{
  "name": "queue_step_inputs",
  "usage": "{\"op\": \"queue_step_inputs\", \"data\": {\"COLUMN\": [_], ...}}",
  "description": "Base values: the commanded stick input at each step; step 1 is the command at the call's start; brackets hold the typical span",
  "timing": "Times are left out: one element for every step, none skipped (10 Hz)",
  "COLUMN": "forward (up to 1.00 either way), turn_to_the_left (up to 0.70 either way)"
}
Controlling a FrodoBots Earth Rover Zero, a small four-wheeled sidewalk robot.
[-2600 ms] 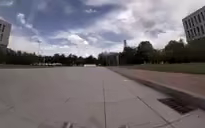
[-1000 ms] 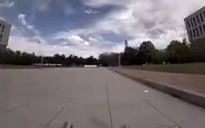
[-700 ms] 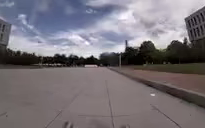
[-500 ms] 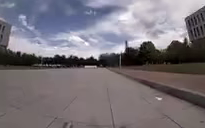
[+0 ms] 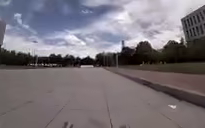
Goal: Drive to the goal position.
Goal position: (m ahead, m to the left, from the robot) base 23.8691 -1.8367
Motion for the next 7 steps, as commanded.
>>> {"op": "queue_step_inputs", "data": {"forward": [1.00, 1.00, 1.00, 1.00, 1.00, 1.00, 1.00], "turn_to_the_left": [0.00, 0.00, 0.00, 0.00, 0.00, 0.00, 0.00]}}
